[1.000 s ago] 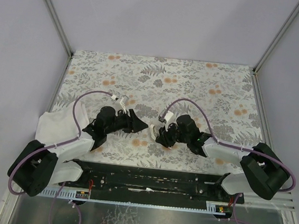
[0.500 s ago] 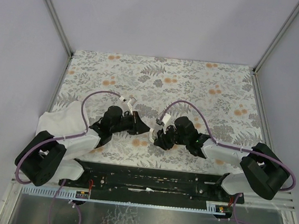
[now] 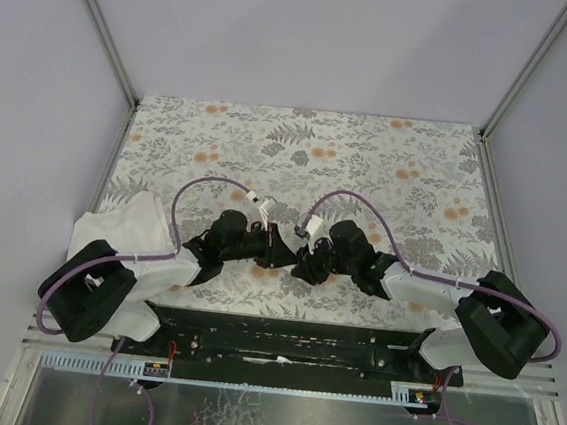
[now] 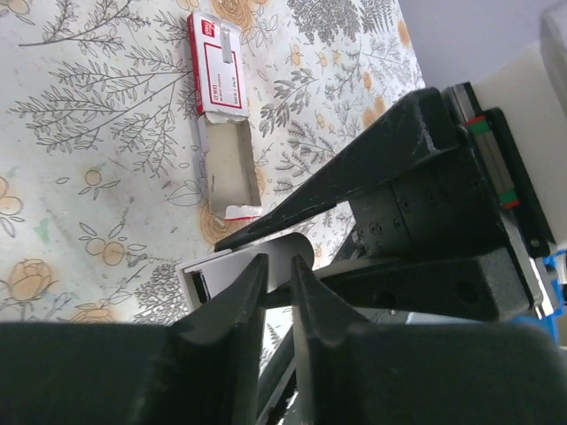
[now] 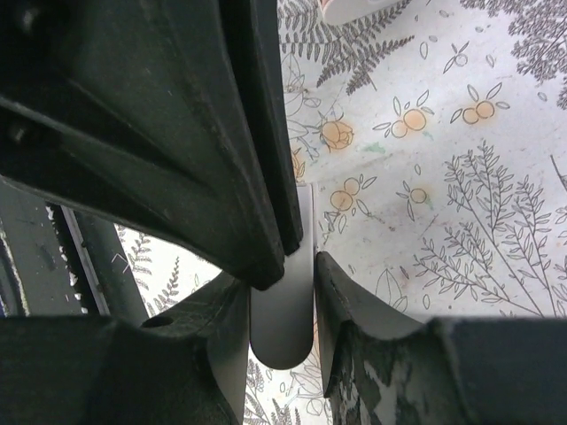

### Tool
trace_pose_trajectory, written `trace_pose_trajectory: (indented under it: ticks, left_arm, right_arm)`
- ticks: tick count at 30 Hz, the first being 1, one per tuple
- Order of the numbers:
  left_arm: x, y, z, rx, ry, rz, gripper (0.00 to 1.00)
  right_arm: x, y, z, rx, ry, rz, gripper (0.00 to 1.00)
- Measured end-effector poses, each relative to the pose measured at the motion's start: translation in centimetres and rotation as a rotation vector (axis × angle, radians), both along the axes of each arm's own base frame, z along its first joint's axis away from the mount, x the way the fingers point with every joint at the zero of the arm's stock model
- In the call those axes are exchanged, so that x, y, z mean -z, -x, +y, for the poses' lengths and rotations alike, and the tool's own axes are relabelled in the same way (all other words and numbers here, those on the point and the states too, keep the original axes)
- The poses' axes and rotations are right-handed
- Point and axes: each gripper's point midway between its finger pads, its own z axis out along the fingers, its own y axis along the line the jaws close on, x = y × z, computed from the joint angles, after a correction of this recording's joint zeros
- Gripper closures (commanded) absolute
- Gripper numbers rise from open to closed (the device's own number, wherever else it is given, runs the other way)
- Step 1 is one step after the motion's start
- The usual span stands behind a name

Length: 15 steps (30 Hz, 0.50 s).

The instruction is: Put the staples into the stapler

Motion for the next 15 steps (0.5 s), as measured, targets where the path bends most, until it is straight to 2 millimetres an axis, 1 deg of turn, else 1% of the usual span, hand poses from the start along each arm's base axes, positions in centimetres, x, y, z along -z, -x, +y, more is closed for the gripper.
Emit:
trace_pose_trajectory:
  ticks: [2, 4, 6, 7, 9, 11, 13, 15]
  left_arm:
    - [-0.1, 0.1, 0.2, 0.001, -0.004, -0.015, 0.65]
    - [-0.6, 0.3, 0.8, -0.007, -0.015, -0.055, 0.52]
    - [-1.8, 0.3, 1.6, -0.022, -0.023, -0.117, 0.39]
    - [-2.8, 0.2, 2.0, -0.032, -0.02, -0.159, 0.34]
    - [-5.2, 0.1, 2.7, -0.05, -0.001, -0.253, 0.29]
    - [-7.1, 0.4, 3.2, -0.053, 0.025, -0.331, 0.26]
    - [-8.3, 0.8, 3.5, -0.043, 0.049, -0.378, 0.24]
    - [-8.6, 1.7, 3.5, -0.009, 0.067, -0.394, 0.22]
  right_arm:
    - [0.1, 0.2, -0.1, -0.006, 0.01, 0.009, 0.92]
    - [0.1, 0.5, -0.1, -0.02, 0.018, 0.023, 0.92]
    - [-0.5, 0.7, 0.1, -0.041, 0.014, 0.028, 0.91]
    - [-1.0, 0.9, 0.2, -0.053, 0.005, 0.028, 0.92]
    - [-2.4, 1.3, 0.5, -0.08, -0.021, 0.024, 0.92]
    - [-3.8, 1.9, 0.7, -0.11, -0.047, 0.026, 0.91]
    - [-5.2, 2.6, 0.9, -0.144, -0.07, 0.035, 0.91]
    - [-6.6, 3.3, 1.0, -0.179, -0.088, 0.048, 0.91]
